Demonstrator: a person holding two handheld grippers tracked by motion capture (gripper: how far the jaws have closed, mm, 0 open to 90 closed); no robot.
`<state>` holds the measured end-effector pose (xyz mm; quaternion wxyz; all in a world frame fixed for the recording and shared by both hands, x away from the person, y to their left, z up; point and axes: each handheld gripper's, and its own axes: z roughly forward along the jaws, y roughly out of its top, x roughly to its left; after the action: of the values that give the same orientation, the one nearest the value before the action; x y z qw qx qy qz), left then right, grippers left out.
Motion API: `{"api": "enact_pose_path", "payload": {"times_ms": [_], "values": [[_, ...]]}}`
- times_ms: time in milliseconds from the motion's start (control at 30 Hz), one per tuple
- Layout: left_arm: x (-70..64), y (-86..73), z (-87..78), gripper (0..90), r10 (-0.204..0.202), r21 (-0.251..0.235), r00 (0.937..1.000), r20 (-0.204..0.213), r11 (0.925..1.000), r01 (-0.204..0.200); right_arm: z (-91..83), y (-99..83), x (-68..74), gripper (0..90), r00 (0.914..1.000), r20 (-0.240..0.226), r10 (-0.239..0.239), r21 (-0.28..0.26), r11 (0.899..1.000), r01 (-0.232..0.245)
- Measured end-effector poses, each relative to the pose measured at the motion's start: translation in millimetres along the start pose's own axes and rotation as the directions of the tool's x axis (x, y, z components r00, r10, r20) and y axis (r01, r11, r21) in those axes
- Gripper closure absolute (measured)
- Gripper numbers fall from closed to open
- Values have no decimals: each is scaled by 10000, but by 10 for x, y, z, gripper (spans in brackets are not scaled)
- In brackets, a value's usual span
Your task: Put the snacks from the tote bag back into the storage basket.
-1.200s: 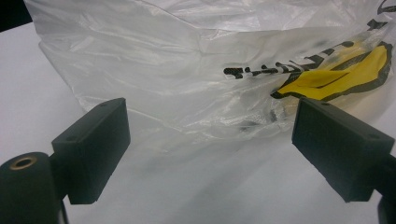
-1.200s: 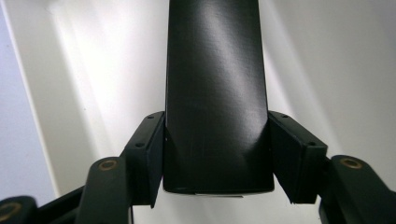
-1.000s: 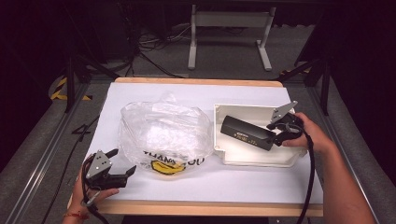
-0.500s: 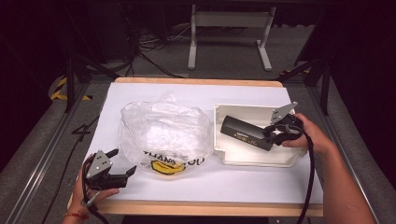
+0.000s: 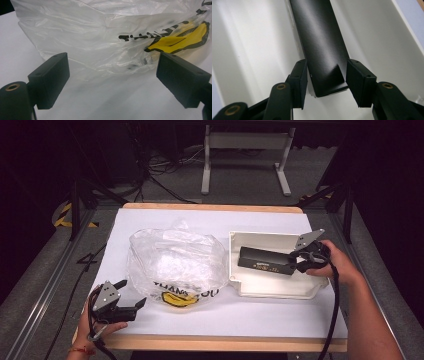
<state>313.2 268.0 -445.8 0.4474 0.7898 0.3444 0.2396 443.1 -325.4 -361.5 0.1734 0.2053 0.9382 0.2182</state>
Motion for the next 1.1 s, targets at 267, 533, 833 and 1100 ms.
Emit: {"api": "enact_pose_path", "payload": {"times_ms": [267,533,833,1100], "values": [[2,2,-3,124,21,-9,10000,-47,10000,-21,-99,-7,44,563,9997,147,171,-833,9964,-158],[3,0,-16,124,-13,-45,10000,-41,10000,13,-215,-11,113,567,9976,364,591,-1720,9837,-520],[3,5,-28,124,53,-68,10000,-34,10000,-54,-348,-64,200,546,9910,723,1129,-2392,9665,-927],[-2,7,-30,124,54,-63,10000,-37,10000,-54,-459,-109,293,527,9813,1022,1630,-2891,9488,-1275]]}}
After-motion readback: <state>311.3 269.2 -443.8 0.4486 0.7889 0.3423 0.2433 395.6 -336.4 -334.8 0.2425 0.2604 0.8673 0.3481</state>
